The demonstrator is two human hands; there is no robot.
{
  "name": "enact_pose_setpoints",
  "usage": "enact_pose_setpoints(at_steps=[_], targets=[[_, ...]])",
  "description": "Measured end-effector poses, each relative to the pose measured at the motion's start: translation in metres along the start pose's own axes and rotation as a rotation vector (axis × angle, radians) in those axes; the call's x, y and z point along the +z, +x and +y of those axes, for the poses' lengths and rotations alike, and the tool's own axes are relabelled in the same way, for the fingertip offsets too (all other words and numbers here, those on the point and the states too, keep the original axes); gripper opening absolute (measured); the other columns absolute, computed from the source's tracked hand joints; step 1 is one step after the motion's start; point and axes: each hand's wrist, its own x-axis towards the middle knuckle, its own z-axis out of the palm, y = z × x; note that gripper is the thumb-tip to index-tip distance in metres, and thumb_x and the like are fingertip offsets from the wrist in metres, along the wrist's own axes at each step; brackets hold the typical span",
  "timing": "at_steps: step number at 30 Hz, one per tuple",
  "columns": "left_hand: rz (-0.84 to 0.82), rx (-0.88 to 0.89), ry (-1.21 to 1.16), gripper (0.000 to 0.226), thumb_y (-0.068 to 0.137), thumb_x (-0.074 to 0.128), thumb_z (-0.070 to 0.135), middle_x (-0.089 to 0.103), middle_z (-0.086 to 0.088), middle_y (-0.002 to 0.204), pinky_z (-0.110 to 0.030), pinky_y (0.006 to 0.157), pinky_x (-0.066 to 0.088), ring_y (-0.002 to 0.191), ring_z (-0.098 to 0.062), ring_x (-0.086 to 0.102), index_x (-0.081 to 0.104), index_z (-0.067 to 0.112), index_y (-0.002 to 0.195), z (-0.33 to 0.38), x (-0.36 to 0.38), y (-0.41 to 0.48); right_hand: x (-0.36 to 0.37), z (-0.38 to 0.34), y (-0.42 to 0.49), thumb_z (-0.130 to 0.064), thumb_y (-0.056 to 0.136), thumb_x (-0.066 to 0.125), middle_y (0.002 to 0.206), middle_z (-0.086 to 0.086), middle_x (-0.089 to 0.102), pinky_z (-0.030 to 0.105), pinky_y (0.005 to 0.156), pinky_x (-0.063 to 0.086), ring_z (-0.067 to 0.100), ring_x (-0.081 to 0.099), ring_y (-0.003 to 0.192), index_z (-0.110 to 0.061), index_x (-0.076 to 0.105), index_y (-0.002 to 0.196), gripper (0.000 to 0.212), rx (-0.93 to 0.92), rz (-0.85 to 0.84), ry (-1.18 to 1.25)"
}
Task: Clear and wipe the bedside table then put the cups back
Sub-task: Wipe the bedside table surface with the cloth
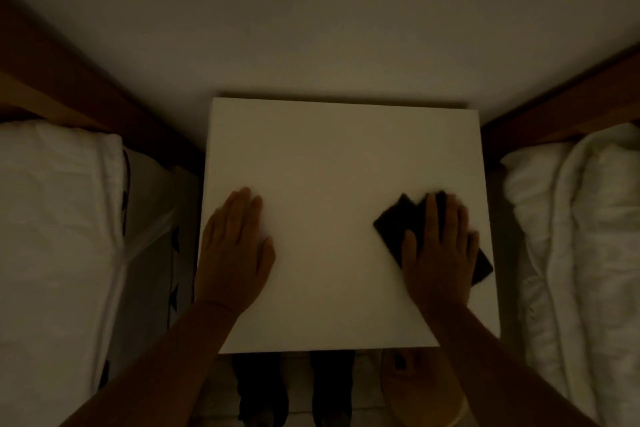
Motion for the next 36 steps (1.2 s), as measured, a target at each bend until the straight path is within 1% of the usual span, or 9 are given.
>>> enact_pose_setpoints(at_steps=[9, 13, 15, 17, 21, 25, 28, 33, 36], targets=[[0.049, -0.045, -0.278, 0.062, 0.097, 0.036, 0.033, 0.026, -0.012, 0.157, -0.047, 0.119, 0.022, 0.146, -0.023, 0.022, 0.025, 0.004, 0.150, 0.003, -0.008, -0.003, -0.002, -0.120, 0.056, -0.053, 0.096, 0.021, 0.163, 0.010, 0.009, 0.054, 0.119, 0.012, 0.031, 0.005, 0.150, -0.022, 0.010, 0.155, 0.067, -0.283, 0.019, 0.013], [0.126, -0.179, -0.553, 0.061, 0.098, 0.038, 0.032, 0.018, -0.009, 0.160, -0.013, 0.117, 0.011, 0.146, -0.011, 0.017, 0.018, 0.010, 0.152, 0.002, -0.015, 0.000, 0.007, -0.177, 0.016, -0.053, 0.097, 0.021, 0.163, 0.008, 0.007, 0.054, 0.119, 0.011, 0.030, 0.002, 0.150, -0.023, 0.012, 0.155, 0.066, -0.531, -0.015, 0.042], [0.145, -0.232, -0.540, 0.058, 0.098, 0.038, 0.028, 0.016, -0.004, 0.160, -0.007, 0.114, 0.007, 0.145, -0.007, 0.014, 0.020, 0.015, 0.152, 0.000, -0.020, 0.000, 0.014, -0.191, -0.010, -0.050, 0.098, 0.018, 0.164, 0.007, 0.004, 0.054, 0.119, 0.013, 0.028, -0.002, 0.150, -0.023, 0.010, 0.155, 0.063, -0.625, -0.043, 0.054], [0.115, -0.194, -0.454, 0.052, 0.099, 0.034, 0.025, 0.017, 0.000, 0.161, -0.011, 0.116, 0.009, 0.145, -0.006, 0.014, 0.027, 0.016, 0.150, -0.005, -0.026, -0.009, 0.021, -0.196, -0.038, -0.050, 0.097, 0.022, 0.164, 0.007, 0.003, 0.054, 0.118, 0.015, 0.027, -0.004, 0.150, -0.021, 0.005, 0.156, 0.068, -0.699, -0.073, 0.041], [-0.010, -0.035, -0.311, 0.052, 0.101, 0.030, 0.029, 0.031, -0.010, 0.156, -0.042, 0.117, 0.030, 0.144, -0.021, 0.027, 0.036, 0.005, 0.146, -0.014, -0.026, -0.050, 0.027, -0.188, -0.084, -0.059, 0.094, 0.032, 0.163, 0.009, 0.007, 0.053, 0.119, 0.013, 0.027, -0.001, 0.151, -0.014, 0.006, 0.155, 0.081, -0.840, -0.136, 0.037], [-0.090, -0.094, -0.412, 0.057, 0.102, 0.027, 0.041, 0.021, -0.007, 0.160, -0.038, 0.120, 0.019, 0.148, -0.019, 0.018, 0.027, 0.011, 0.150, -0.016, -0.022, -0.093, 0.025, -0.175, -0.112, -0.044, 0.099, 0.042, 0.163, 0.012, 0.006, 0.050, 0.121, 0.010, 0.024, -0.001, 0.151, -0.012, 0.009, 0.155, 0.072, -0.788, -0.197, 0.167], [-0.091, -0.090, -0.327, 0.055, 0.099, 0.047, 0.030, 0.027, -0.011, 0.157, -0.049, 0.115, 0.032, 0.146, -0.029, 0.023, 0.033, 0.008, 0.148, -0.016, -0.017, -0.112, 0.019, -0.167, -0.126, -0.029, 0.096, 0.047, 0.160, 0.018, 0.014, 0.059, 0.114, 0.024, 0.032, 0.012, 0.149, -0.008, 0.021, 0.153, 0.066, -0.725, -0.186, 0.167], [-0.106, -0.202, -0.196, 0.061, 0.085, 0.072, 0.019, 0.044, -0.017, 0.147, -0.054, 0.098, 0.047, 0.134, -0.036, 0.043, 0.048, 0.007, 0.140, 0.000, -0.020, -0.127, 0.008, -0.154, -0.142, -0.048, 0.094, 0.040, 0.149, 0.015, 0.042, 0.058, 0.112, 0.028, 0.033, 0.040, 0.138, -0.010, 0.037, 0.147, 0.066, -0.487, -0.128, 0.050], [-0.059, -0.413, -0.305, 0.053, 0.090, 0.066, 0.017, 0.045, -0.017, 0.140, -0.049, 0.099, 0.045, 0.124, -0.032, 0.046, 0.047, 0.013, 0.140, 0.014, -0.022, -0.132, 0.008, -0.149, -0.156, -0.033, 0.082, 0.072, 0.131, 0.015, 0.057, 0.052, 0.099, 0.045, 0.035, 0.057, 0.117, -0.009, 0.049, 0.140, 0.066, -0.518, -0.101, 0.088]])
